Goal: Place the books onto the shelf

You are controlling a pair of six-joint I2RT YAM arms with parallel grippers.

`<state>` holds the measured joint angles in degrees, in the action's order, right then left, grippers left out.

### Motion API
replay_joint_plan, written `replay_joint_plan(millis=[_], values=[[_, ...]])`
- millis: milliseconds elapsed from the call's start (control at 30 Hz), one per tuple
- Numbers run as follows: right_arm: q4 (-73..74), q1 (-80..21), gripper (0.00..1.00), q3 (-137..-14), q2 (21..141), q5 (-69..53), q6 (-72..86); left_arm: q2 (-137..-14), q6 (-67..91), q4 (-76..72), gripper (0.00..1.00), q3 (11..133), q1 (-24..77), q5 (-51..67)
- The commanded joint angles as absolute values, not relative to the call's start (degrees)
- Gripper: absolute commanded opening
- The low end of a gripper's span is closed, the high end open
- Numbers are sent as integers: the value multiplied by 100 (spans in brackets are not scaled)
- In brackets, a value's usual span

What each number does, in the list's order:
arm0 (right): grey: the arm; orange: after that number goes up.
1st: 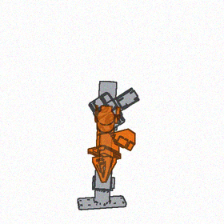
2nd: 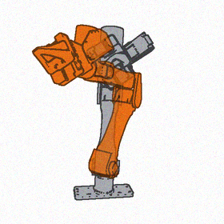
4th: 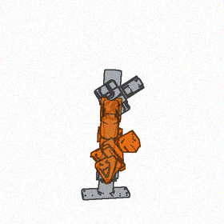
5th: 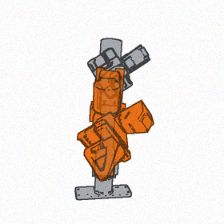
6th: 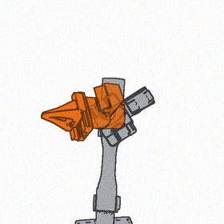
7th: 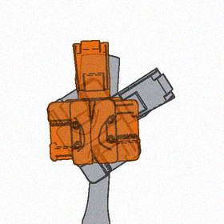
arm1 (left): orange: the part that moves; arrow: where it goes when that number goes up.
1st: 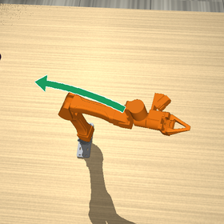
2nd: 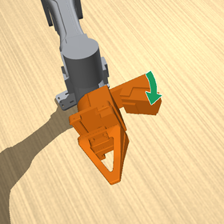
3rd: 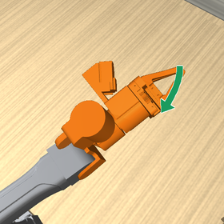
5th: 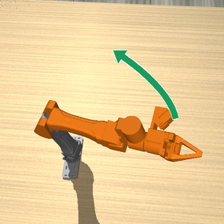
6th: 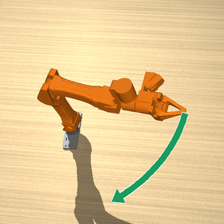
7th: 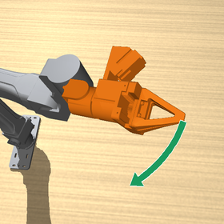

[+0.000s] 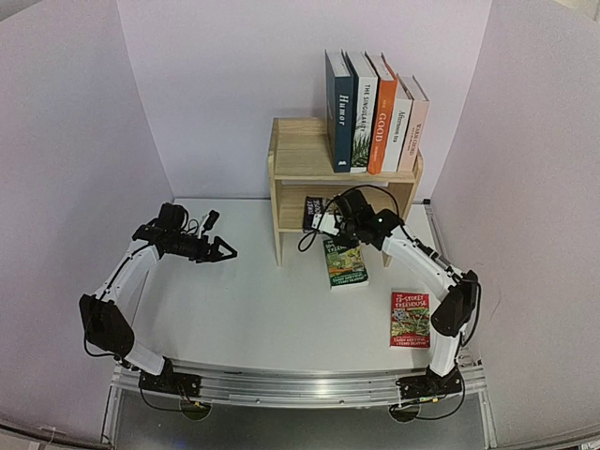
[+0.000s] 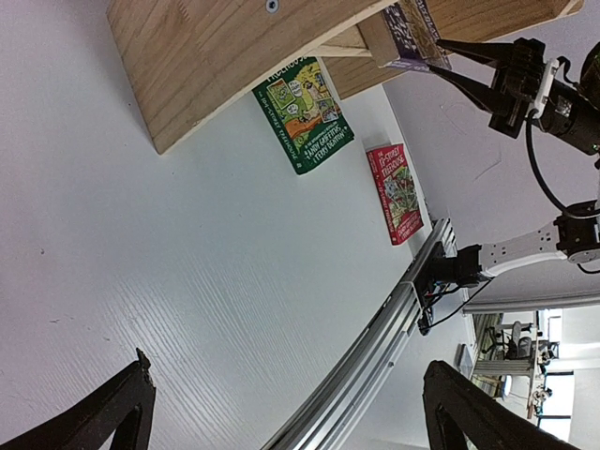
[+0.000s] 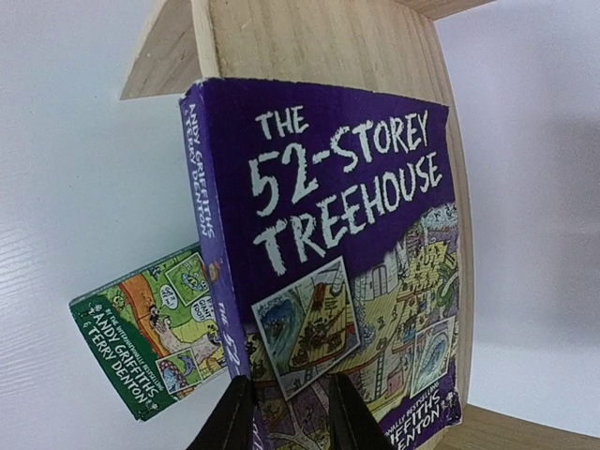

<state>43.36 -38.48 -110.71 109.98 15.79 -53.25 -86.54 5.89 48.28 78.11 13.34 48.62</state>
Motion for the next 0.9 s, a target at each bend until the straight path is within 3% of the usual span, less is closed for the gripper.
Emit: replay_joint_plan(millis=[0, 867], values=[[4289, -3778, 25, -11429, 11207, 1570, -5455, -8534, 451, 4925, 100, 7862, 1344, 4823], [4315, -3521, 21, -11293, 11009, 1480, -5272, -8581, 405, 4961, 99, 7919, 1345, 4811]])
